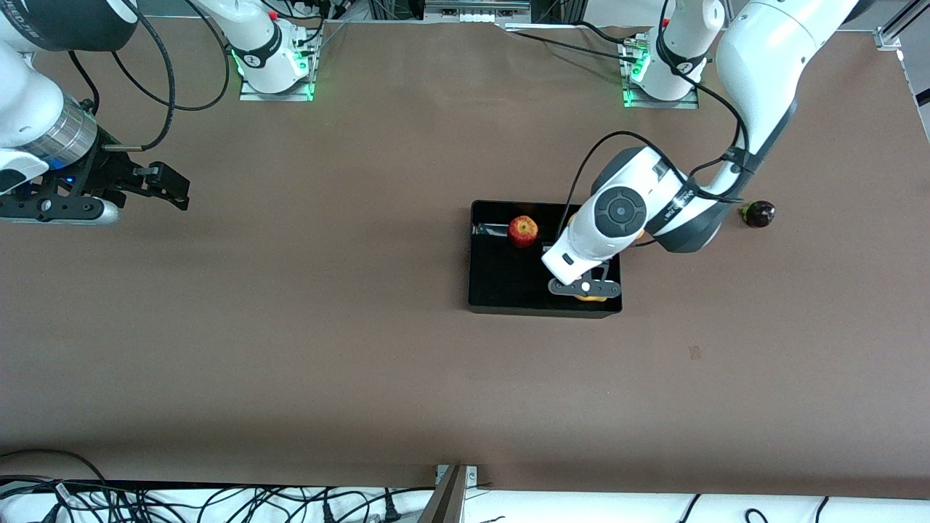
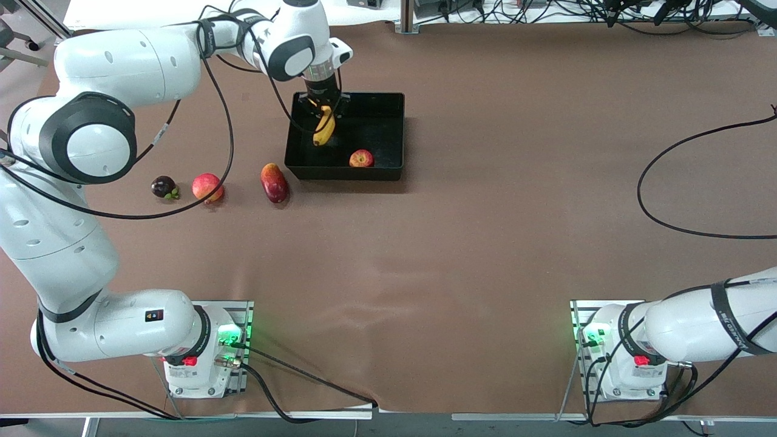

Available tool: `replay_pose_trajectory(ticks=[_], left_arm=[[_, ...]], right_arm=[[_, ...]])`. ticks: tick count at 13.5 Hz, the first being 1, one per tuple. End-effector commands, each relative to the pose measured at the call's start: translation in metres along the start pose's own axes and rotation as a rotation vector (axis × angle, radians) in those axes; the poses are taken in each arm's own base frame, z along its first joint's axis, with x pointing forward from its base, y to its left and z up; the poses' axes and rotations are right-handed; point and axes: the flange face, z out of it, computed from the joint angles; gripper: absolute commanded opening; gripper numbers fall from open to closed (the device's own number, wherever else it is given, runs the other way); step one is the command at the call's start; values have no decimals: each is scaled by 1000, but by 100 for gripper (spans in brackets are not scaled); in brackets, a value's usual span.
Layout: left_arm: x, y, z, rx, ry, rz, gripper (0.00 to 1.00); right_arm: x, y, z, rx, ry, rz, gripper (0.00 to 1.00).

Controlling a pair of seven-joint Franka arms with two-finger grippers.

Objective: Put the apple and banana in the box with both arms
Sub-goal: 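Carry the banana into the black box with the left gripper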

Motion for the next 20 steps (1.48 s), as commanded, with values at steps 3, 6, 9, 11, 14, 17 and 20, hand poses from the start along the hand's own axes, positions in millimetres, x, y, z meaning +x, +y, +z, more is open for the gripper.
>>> replay_pose_trajectory(ticks=[3, 6, 9, 11, 14, 17, 20], left_arm=[[-26, 4, 37, -64, 45, 21, 0], [-18, -16, 61, -78, 33, 5, 0], [-24, -28, 87, -84, 52, 9, 0], [-22, -33, 99, -98, 54, -2, 0], [-22, -35, 107, -100, 42, -13, 14], [-22, -36, 99, -87, 45, -65, 35], [-24, -40, 73, -16, 34, -102, 42]], right_arm=[[2, 1, -4, -9, 9, 5, 100], [1, 1, -5, -9, 11, 5, 100], [1, 1, -5, -9, 11, 5, 100], [2, 1, -4, -9, 9, 5, 100], [2, 1, -4, -9, 9, 5, 100], [2, 1, -5, -9, 11, 5, 100], [2, 1, -4, -9, 9, 5, 100]])
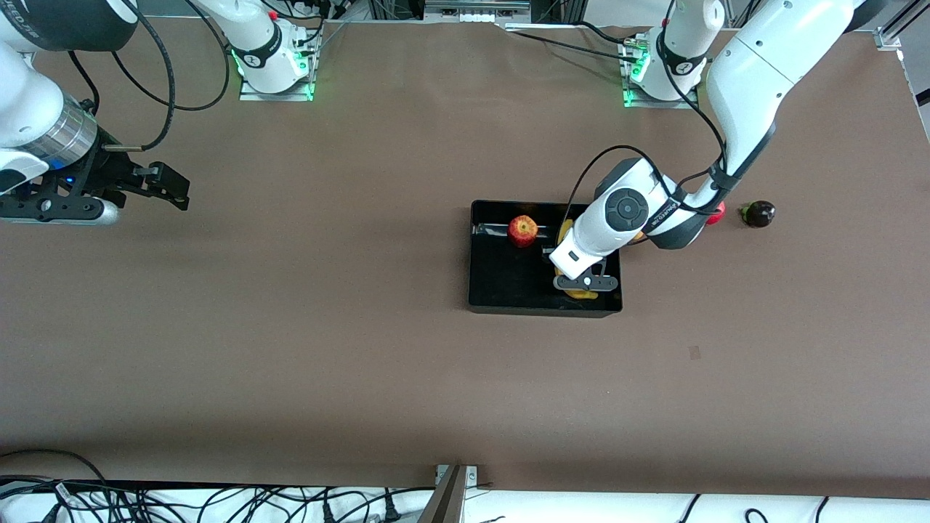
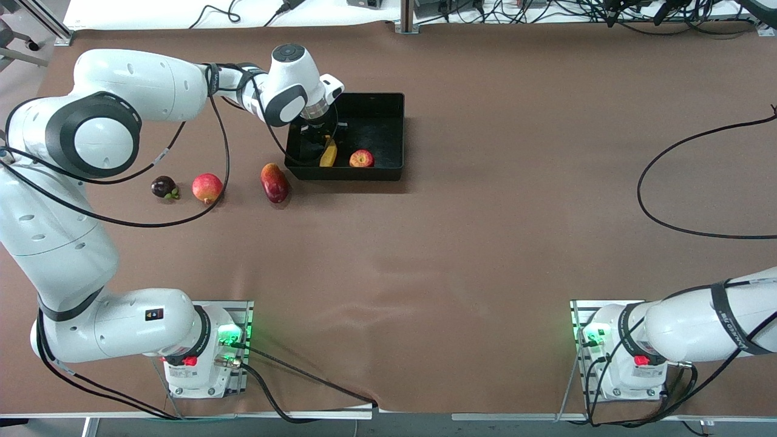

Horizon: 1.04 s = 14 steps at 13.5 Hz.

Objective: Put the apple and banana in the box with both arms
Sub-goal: 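Open the left gripper to release the banana in the box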

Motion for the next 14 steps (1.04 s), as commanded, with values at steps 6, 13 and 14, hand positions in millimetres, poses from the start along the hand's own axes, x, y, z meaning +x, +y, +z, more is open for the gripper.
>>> replay_pose_trajectory(ticks=[6, 13, 14], left_arm=[[-4, 8, -96, 123, -9, -93, 50], [5, -39, -256, 135, -166, -59, 56], [7, -61, -286, 130, -184, -43, 57]], right_arm=[[2, 1, -6, -9, 12, 5, 100], [2, 1, -4, -9, 9, 5, 100], [1, 1, -5, -9, 10, 5, 100]])
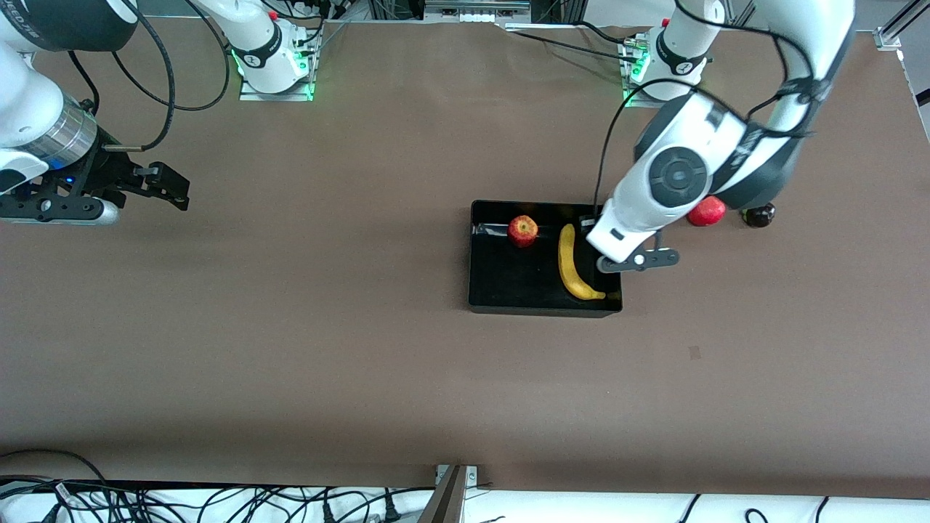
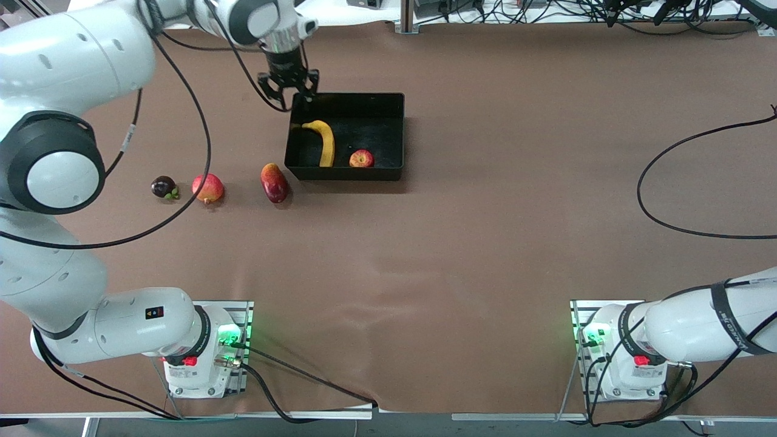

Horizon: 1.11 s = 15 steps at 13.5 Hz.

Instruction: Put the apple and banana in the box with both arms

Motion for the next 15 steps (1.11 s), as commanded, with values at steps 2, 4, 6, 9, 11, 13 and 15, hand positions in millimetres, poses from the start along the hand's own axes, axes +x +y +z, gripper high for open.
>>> replay_pose_trajectory(ticks=[2, 4, 6, 9, 11, 13, 15], left_arm=[[-8, -103, -95, -45, -33, 74, 61], [-24, -155, -135, -65, 7, 76, 97], [-40, -199, -161, -78, 34, 58, 100], [-60, -261, -197, -82, 92, 122, 100], [-77, -292, -215, -81, 143, 177, 100], [-95, -298, -232, -63, 187, 197, 100], [-109, -301, -257, -52, 244, 192, 100]], right_arm=[[2, 1, -4, -9, 8, 5, 100], [1, 1, -5, -9, 10, 5, 100], [2, 1, -5, -9, 10, 5, 100], [1, 1, -5, -9, 10, 5, 100], [2, 1, -4, -9, 8, 5, 100], [2, 1, -4, -9, 8, 5, 100], [2, 1, -4, -9, 8, 5, 100]])
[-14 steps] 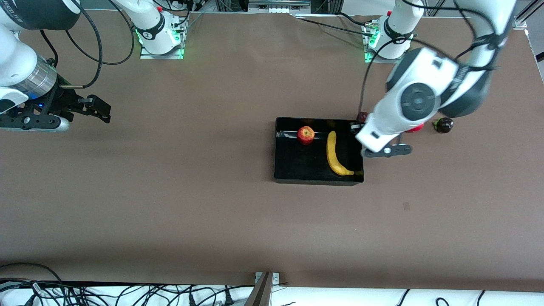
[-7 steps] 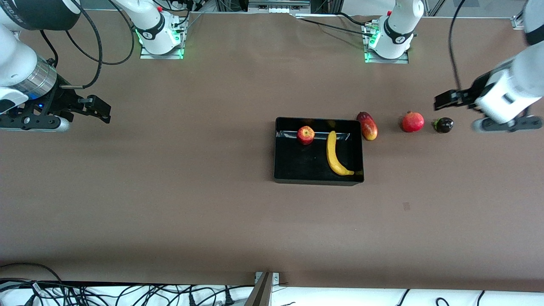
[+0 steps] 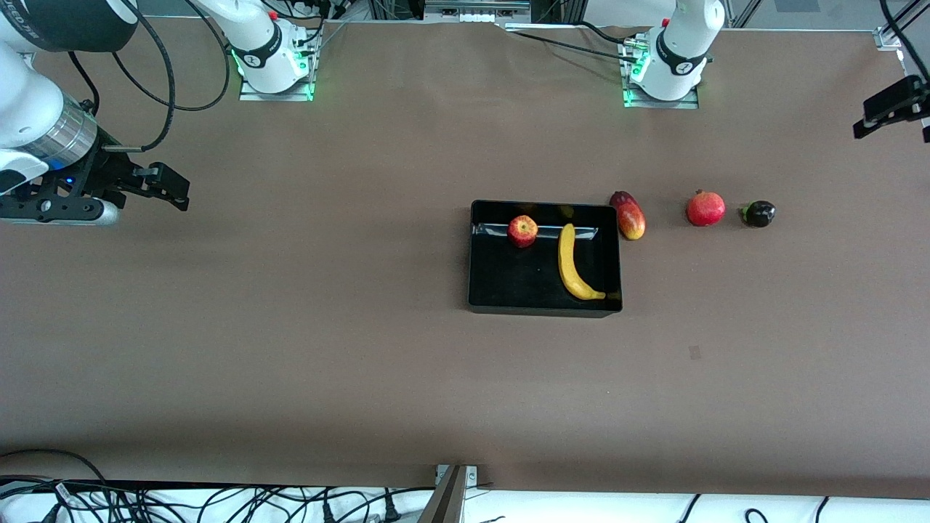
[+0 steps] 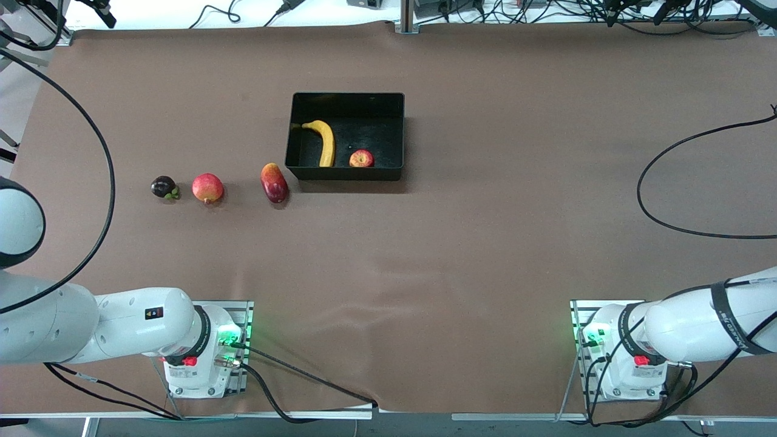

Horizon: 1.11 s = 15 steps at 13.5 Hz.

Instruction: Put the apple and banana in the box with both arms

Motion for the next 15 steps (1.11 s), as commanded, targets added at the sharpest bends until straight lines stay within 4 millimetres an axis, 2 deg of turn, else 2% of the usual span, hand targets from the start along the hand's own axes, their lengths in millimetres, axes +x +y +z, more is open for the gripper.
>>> replay_pose_trajectory(ticks=[1, 3, 5, 8, 10, 13, 15], left_arm=[[-15, 12, -43, 38, 78, 39, 100], [-15, 32, -47, 139, 73, 75, 100], [-11, 55, -39, 151, 53, 124, 100], [-2, 64, -9, 77, 15, 132, 100], [7, 59, 10, 73, 25, 119, 100], [16, 62, 15, 72, 63, 84, 100], [23, 70, 33, 71, 52, 95, 100]], right_arm=[[1, 1, -4, -9, 8, 5, 100], [1, 1, -4, -9, 8, 3, 100], [1, 1, -4, -9, 8, 5, 100], [1, 1, -4, -9, 8, 5, 100], [2, 0, -3, -10, 6, 5, 100], [2, 0, -4, -9, 8, 5, 100], [2, 0, -4, -9, 8, 5, 100]])
